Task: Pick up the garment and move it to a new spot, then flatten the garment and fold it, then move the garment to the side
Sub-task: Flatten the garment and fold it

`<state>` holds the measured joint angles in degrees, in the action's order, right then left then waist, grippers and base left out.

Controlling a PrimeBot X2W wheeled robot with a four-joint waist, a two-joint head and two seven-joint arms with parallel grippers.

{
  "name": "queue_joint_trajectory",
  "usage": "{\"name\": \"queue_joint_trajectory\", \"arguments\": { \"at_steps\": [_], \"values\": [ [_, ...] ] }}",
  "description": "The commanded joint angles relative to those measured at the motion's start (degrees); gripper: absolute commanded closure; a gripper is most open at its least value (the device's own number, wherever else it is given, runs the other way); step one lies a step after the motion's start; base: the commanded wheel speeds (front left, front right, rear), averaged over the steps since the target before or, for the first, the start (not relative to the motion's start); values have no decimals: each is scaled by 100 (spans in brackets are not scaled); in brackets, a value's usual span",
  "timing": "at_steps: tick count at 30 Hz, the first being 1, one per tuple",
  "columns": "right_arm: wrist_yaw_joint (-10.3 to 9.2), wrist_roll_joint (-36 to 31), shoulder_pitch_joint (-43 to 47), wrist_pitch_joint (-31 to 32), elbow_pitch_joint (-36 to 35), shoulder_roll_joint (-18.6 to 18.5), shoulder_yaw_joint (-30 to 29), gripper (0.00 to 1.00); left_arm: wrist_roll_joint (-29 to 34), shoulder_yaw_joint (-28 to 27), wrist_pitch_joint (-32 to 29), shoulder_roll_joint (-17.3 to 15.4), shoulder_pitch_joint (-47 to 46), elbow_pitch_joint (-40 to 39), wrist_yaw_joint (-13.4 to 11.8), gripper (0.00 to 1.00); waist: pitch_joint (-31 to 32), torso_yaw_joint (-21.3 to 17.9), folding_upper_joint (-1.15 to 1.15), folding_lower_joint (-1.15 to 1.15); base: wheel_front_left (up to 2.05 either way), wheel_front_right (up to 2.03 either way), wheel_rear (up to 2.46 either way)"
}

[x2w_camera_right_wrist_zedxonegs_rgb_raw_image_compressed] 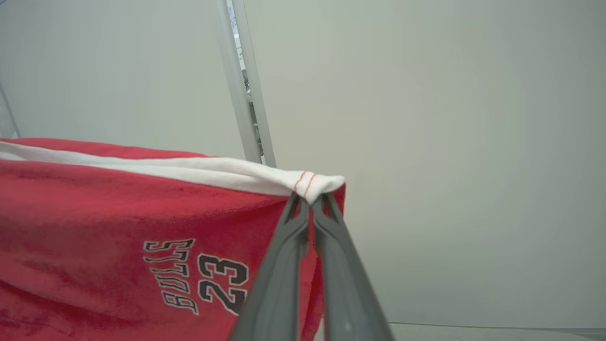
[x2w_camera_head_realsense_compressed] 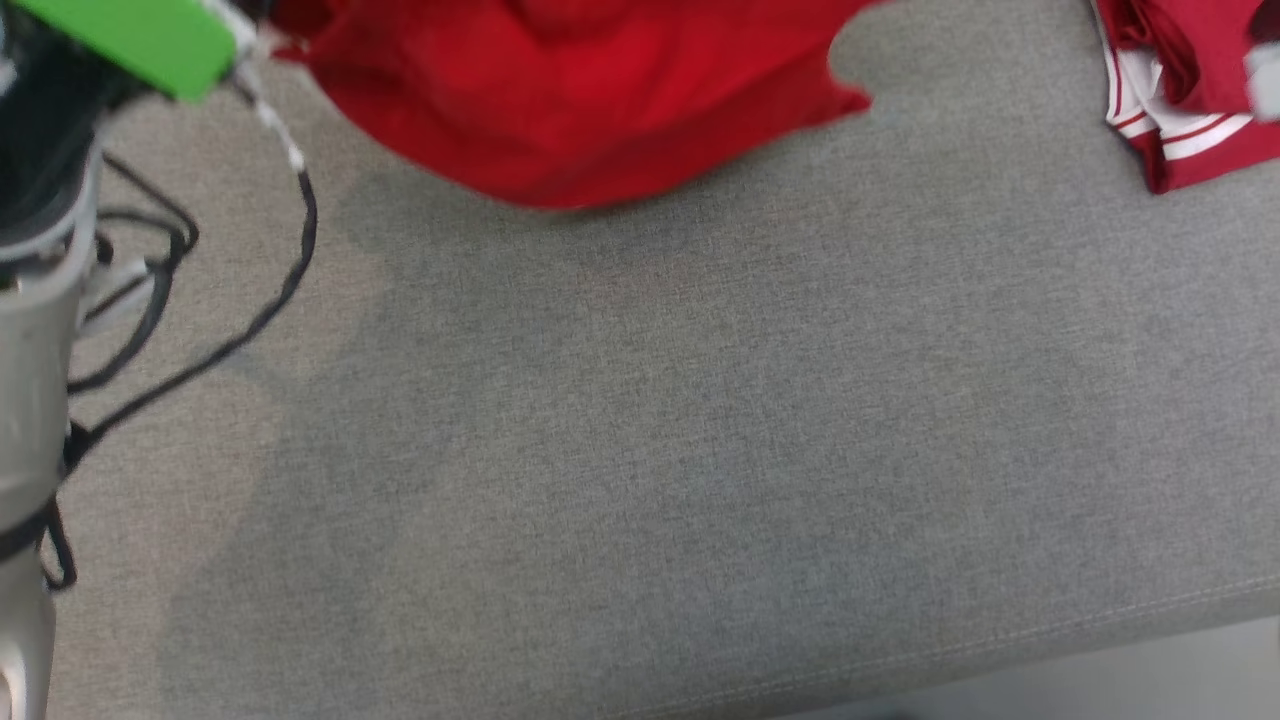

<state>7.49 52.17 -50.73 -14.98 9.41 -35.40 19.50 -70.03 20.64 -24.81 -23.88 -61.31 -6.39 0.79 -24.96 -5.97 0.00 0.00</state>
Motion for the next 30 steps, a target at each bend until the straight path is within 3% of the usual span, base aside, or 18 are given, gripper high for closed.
{"name": "queue_joint_trajectory", "arguments": {
  "at_steps": [1, 4, 9, 13, 20, 24, 30],
  "values": [
    [0, -210, -426, -9, 159, -118, -22, 100, 215, 17, 195, 171, -479, 199, 157, 100, -370, -89, 0, 0, 0, 0, 0],
    [0, -721, -1123, -14, 404, -215, -134, 100, 609, 119, 794, 525, -1305, 561, 516, 100, -645, -105, 0, 0, 0, 0, 0],
    [0, -1325, -1163, -17, 151, -111, -701, 100, 667, 317, 1810, 765, -1410, 511, 680, 100, -910, -60, 0, 0, 0, 0, 0],
    [0, -1457, -344, -18, -494, 15, -1238, 100, 403, 760, 2236, 370, -522, 7, 674, 100, -935, 17, 0, 0, 0, 0, 0],
    [0, -1154, 1899, -19, -1778, 264, -1955, 100, 366, 1351, 3125, -496, 1545, -1069, 676, 100, -617, 201, 0, 0, 0, 0, 0],
    [0, -863, 3063, -20, -2308, 350, -1987, 100, 642, 1494, 3588, -965, 2673, -1487, 665, 100, -323, 278, 0, 0, 0, 0, 0],
    [0, -525, 4495, -20, -2639, 313, -1847, 100, 849, 1564, 3869, -1276, 4039, -1957, 434, 100, 74, 367, 0, 0, 0, 0, 0]
  ]
}}
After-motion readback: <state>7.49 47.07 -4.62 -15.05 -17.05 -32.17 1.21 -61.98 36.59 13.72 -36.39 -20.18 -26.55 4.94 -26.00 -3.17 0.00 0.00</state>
